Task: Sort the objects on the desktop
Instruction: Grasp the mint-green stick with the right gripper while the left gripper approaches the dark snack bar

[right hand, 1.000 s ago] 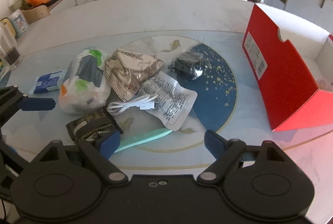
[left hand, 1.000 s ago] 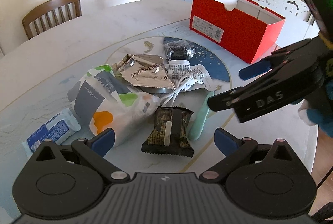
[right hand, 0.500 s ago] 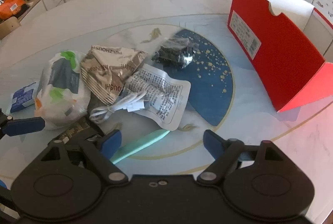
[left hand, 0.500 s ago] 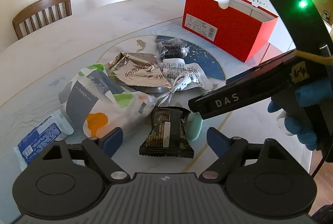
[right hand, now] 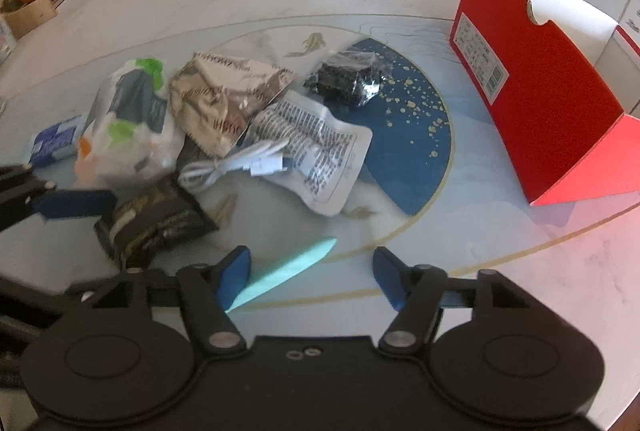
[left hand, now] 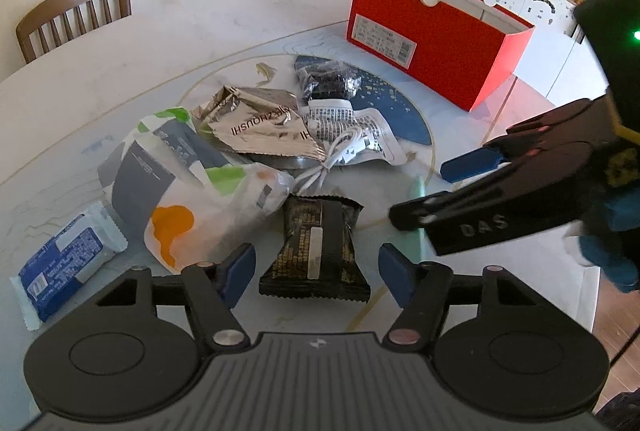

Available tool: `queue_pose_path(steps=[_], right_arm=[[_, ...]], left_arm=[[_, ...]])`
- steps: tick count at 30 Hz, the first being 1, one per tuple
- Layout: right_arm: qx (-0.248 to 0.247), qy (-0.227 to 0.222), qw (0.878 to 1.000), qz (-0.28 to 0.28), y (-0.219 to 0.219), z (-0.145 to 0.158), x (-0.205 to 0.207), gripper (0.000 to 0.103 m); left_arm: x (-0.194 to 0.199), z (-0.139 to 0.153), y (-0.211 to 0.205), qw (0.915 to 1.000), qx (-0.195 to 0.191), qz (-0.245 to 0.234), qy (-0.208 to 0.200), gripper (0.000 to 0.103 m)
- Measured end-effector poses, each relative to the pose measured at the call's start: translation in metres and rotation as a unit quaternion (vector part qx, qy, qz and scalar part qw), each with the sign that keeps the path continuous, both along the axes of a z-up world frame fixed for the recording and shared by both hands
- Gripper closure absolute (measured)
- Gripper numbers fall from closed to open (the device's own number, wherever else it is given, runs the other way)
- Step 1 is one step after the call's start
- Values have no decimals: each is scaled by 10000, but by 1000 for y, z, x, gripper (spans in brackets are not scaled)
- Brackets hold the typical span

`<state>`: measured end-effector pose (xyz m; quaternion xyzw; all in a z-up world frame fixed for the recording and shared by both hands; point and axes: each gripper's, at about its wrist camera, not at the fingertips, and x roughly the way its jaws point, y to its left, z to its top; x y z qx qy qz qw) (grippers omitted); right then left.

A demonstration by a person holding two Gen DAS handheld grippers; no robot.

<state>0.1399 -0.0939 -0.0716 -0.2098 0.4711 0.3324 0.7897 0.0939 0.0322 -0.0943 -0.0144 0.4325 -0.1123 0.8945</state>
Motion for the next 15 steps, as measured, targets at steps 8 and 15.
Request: queue_pose_path(steps=[8,15], right_arm=[[-103,9,9993,366,-8,4,-20,68],[-31,79,9993,364,-12,6,-23,82]], left_arm=[[6,-4,-6,10000,-2,2,62,35],[9,-5,-8,9999,41,75,107,48]])
